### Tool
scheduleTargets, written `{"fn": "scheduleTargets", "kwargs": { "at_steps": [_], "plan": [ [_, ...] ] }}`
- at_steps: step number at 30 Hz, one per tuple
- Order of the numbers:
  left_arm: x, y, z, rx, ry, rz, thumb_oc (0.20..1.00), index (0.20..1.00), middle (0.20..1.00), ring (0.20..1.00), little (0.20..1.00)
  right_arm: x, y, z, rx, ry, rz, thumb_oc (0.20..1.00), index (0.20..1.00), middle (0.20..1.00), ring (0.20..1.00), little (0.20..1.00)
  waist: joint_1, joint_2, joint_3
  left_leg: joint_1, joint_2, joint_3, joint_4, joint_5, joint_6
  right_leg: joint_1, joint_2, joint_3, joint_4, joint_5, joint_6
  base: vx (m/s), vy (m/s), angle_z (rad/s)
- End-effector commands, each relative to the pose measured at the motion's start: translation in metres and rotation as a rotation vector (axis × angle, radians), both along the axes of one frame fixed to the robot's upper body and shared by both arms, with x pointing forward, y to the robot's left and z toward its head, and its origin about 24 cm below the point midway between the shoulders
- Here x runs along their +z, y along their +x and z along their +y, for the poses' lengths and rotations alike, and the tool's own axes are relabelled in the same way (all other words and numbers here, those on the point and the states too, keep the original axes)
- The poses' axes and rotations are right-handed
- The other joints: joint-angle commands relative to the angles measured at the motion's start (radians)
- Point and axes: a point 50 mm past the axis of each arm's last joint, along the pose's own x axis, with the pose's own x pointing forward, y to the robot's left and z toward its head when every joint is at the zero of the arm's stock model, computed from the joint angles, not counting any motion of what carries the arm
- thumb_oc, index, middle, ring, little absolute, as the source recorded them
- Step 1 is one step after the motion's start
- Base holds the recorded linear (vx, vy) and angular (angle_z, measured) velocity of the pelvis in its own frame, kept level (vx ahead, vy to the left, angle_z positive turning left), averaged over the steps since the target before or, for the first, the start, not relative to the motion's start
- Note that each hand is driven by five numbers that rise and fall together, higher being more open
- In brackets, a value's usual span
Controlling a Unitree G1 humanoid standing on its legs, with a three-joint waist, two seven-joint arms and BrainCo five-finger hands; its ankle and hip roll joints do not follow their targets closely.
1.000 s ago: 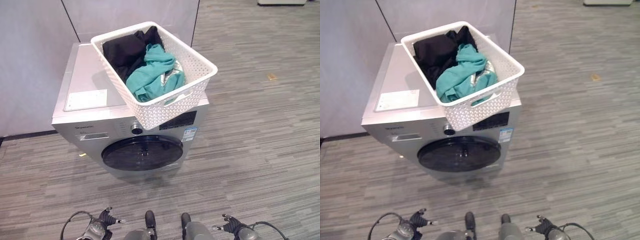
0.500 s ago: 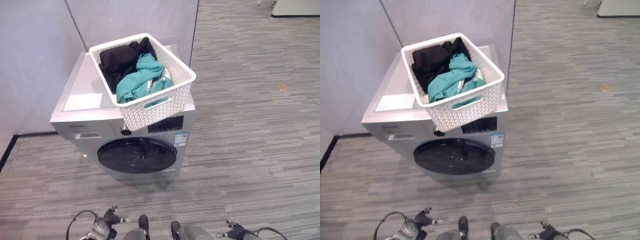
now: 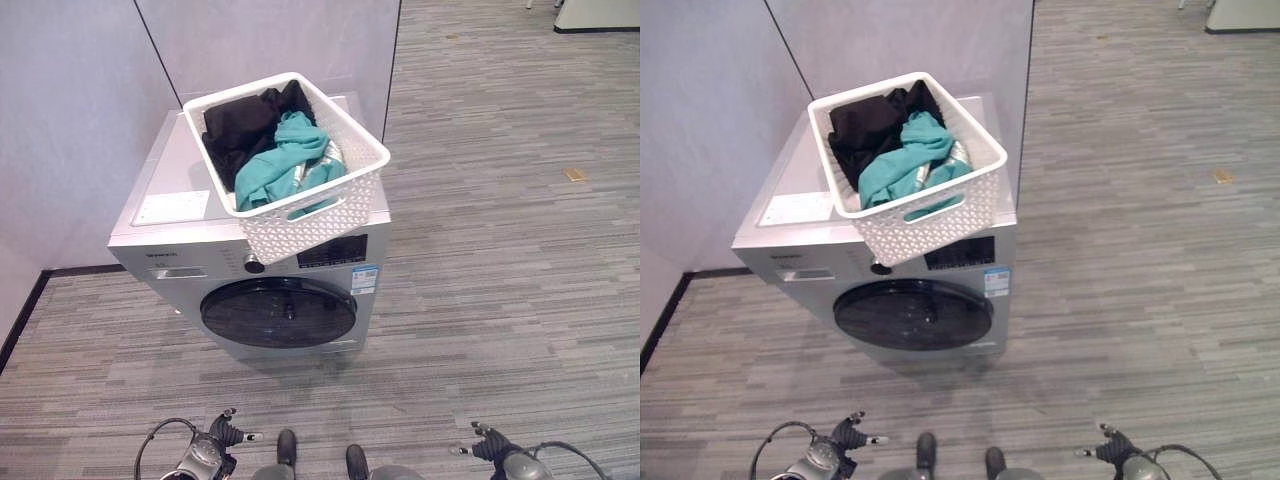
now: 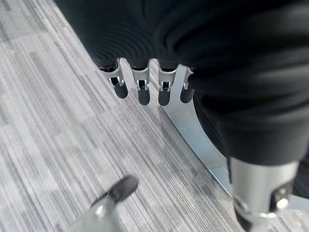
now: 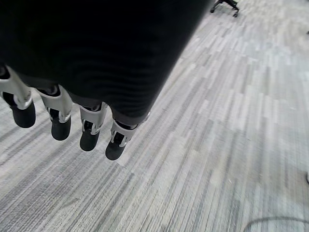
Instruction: Grab the laundry basket,head to the washer,open it,put in the laundry and shut it.
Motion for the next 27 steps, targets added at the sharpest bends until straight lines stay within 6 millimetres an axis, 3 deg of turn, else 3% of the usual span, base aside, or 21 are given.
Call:
{"fn": "scheduleTargets", "kwargs": {
  "at_steps": [1,2,10,14,18,19,20,21,22,23,25,26,27],
  "plan": [
    [0.011,0.015,0.018,0.061,0.021,-0.079,1.000,1.000,1.000,1.000,1.000,0.002,0.011,0.012,0.030,0.042,-0.066,1.000,1.000,1.000,1.000,1.000,0.022,-0.079,-0.011,-0.070,-0.036,0.036,0.079,-0.058,0.032,0.018,-0.115,0.044,0.043,-0.085,0.135,0.07,0.131,-0.48],
    [0.012,0.012,0.027,0.086,0.038,-0.077,1.000,1.000,1.000,1.000,1.000,0.004,0.016,0.022,0.066,0.068,-0.094,1.000,1.000,1.000,1.000,1.000,0.025,-0.088,-0.015,-0.044,-0.042,0.055,0.038,-0.054,0.039,0.015,-0.122,0.047,0.039,-0.078,0.147,0.05,0.090,-0.41],
    [0.020,0.021,0.031,0.068,0.052,-0.143,1.000,1.000,1.000,1.000,1.000,0.019,0.027,0.018,0.065,0.064,-0.209,1.000,1.000,1.000,1.000,1.000,0.013,-0.092,-0.015,-0.035,-0.049,0.062,0.006,-0.051,0.045,-0.006,-0.135,0.041,0.037,-0.067,0.165,0.02,0.072,-0.07],
    [0.041,0.032,0.038,0.083,-0.002,-0.301,1.000,1.000,1.000,1.000,1.000,0.040,0.020,-0.005,-0.007,0.014,-0.318,1.000,1.000,1.000,1.000,1.000,0.016,-0.095,-0.013,-0.034,-0.055,0.053,0.006,-0.057,0.047,0.001,-0.148,0.021,0.021,-0.060,0.175,0.02,0.034,0.08],
    [0.077,0.036,0.060,0.140,-0.022,-0.490,1.000,1.000,1.000,1.000,1.000,0.070,0.021,-0.032,-0.100,-0.066,-0.465,1.000,1.000,1.000,1.000,1.000,0.026,-0.098,-0.018,-0.031,-0.057,0.044,0.006,-0.059,0.048,0.015,-0.157,0.003,0.006,-0.061,0.176,0.02,-0.003,0.11],
    [0.094,0.038,0.070,0.169,-0.015,-0.570,1.000,1.000,1.000,1.000,1.000,0.088,0.025,-0.043,-0.120,-0.112,-0.550,1.000,1.000,1.000,1.000,1.000,0.028,-0.098,-0.024,-0.028,-0.056,0.043,0.006,-0.061,0.048,0.018,-0.160,0.000,0.001,-0.062,0.176,0.03,0.000,0.01],
    [0.094,0.037,0.070,0.169,-0.015,-0.568,1.000,1.000,1.000,1.000,1.000,0.088,0.025,-0.043,-0.120,-0.113,-0.549,1.000,1.000,1.000,1.000,1.000,0.027,-0.098,-0.023,-0.026,-0.057,0.042,0.006,-0.062,0.048,0.021,-0.161,-0.001,0.000,-0.063,0.176,0.00,0.000,0.00],
    [0.109,0.039,0.081,0.184,0.021,-0.634,1.000,1.000,1.000,1.000,1.000,0.106,0.031,-0.050,-0.119,-0.160,-0.625,1.000,1.000,1.000,1.000,1.000,0.030,-0.099,-0.026,-0.029,-0.054,0.041,0.006,-0.056,0.047,0.020,-0.159,-0.002,-0.001,-0.058,0.173,0.00,0.000,0.00],
    [0.109,0.039,0.081,0.184,0.021,-0.632,1.000,1.000,1.000,1.000,1.000,0.106,0.030,-0.050,-0.120,-0.160,-0.623,1.000,1.000,1.000,1.000,1.000,0.029,-0.100,-0.028,-0.024,-0.057,0.040,0.006,-0.066,0.048,0.026,-0.162,-0.004,-0.004,-0.066,0.174,0.00,0.000,0.00],
    [0.127,0.043,0.091,0.202,0.055,-0.714,1.000,1.000,1.000,1.000,1.000,0.130,0.036,-0.057,-0.120,-0.218,-0.721,1.000,1.000,1.000,1.000,1.000,0.030,-0.101,-0.031,-0.022,-0.057,0.037,0.006,-0.069,0.047,0.030,-0.162,-0.006,-0.006,-0.068,0.171,0.05,-0.013,0.04],
    [0.148,0.050,0.100,0.197,0.095,-0.800,1.000,1.000,1.000,1.000,1.000,0.154,0.045,-0.060,-0.115,-0.254,-0.830,1.000,1.000,1.000,1.000,1.000,0.030,-0.102,-0.032,-0.024,-0.055,0.033,0.006,-0.060,0.046,0.029,-0.162,-0.008,-0.008,-0.062,0.169,0.00,-0.017,0.05],
    [0.148,0.050,0.100,0.196,0.095,-0.799,1.000,1.000,1.000,1.000,1.000,0.154,0.044,-0.060,-0.116,-0.254,-0.828,1.000,1.000,1.000,1.000,1.000,0.029,-0.103,-0.034,-0.019,-0.057,0.032,0.006,-0.072,0.047,0.036,-0.164,-0.010,-0.010,-0.070,0.169,-0.04,-0.012,0.04],
    [0.165,0.057,0.108,0.184,0.145,-0.857,1.000,1.000,1.000,1.000,1.000,0.179,0.057,-0.049,-0.049,-0.245,-0.946,1.000,1.000,1.000,1.000,1.000,0.030,-0.104,-0.034,-0.025,-0.055,0.032,0.006,-0.061,0.046,0.032,-0.163,-0.007,-0.011,-0.064,0.166,-0.01,-0.005,0.06]
  ]
}}
